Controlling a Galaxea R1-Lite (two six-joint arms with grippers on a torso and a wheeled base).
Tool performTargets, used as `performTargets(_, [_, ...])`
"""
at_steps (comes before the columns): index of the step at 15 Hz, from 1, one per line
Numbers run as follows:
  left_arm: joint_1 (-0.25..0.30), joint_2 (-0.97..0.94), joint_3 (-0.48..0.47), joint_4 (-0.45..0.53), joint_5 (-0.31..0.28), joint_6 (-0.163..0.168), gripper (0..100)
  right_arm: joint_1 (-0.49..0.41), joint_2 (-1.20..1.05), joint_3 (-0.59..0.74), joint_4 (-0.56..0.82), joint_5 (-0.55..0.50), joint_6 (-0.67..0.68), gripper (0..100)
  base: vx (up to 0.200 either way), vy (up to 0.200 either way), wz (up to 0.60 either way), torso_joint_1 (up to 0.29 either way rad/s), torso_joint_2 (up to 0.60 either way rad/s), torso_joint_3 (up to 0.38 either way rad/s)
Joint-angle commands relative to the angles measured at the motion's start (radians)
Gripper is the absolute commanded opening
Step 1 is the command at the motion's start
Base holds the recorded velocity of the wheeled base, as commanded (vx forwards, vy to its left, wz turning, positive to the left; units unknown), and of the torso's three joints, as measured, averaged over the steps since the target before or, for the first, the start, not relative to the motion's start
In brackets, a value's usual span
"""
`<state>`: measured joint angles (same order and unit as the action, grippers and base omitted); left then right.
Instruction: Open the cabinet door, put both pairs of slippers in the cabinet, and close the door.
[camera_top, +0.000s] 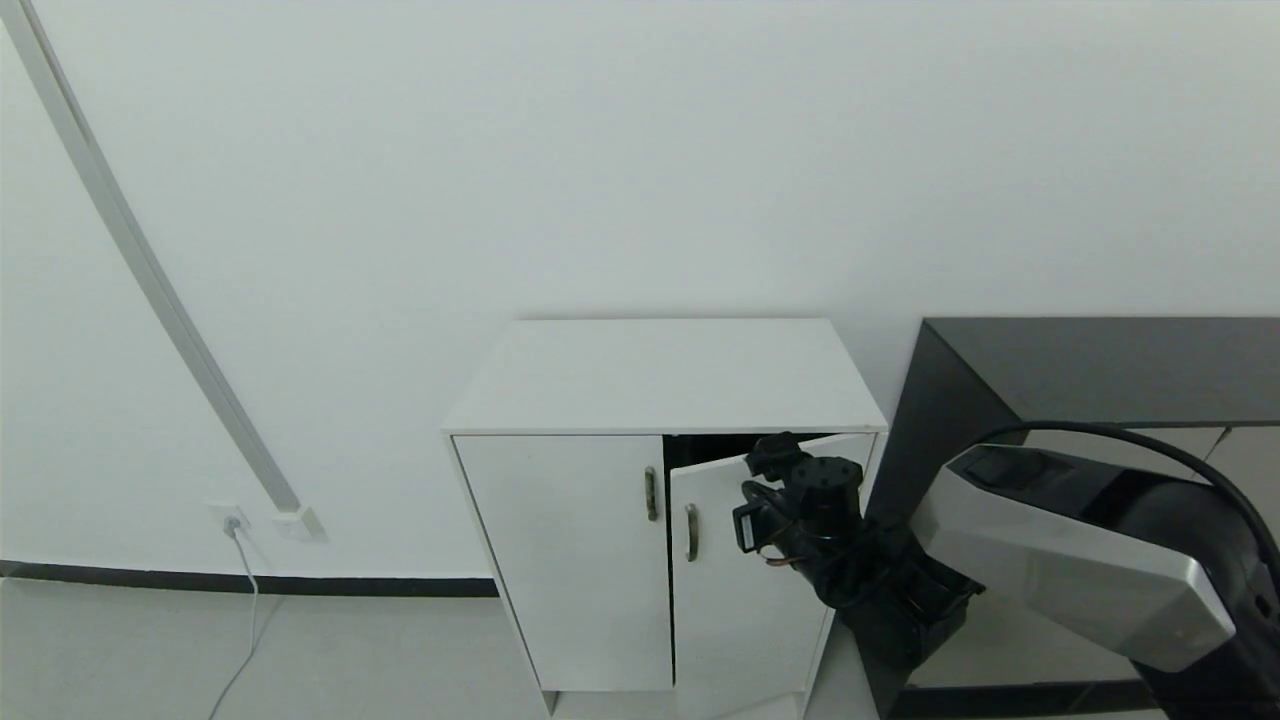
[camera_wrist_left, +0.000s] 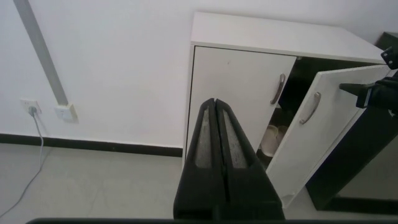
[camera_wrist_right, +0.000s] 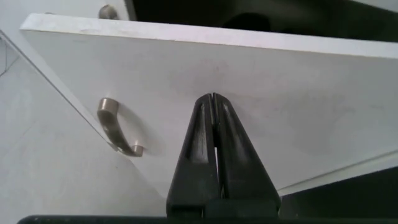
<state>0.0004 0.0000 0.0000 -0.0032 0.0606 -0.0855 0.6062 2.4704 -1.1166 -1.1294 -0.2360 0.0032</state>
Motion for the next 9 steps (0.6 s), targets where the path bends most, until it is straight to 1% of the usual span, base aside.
performTargets(1, [0.001,0.000,0.000,0.000,0.001,0.000,0,0.000,0.005,-0.012,0.003,0.000,0.000,0,0.000,0.000,0.00,0.000,0.00,0.000])
performTargets(9, [0.001,0.000,0.000,-0.001,0.002,-0.002,0,-0.022,0.035,-0.095,0.059,0.000,0.000,0,0.000,0.000,0.00,0.000,0.00,0.000])
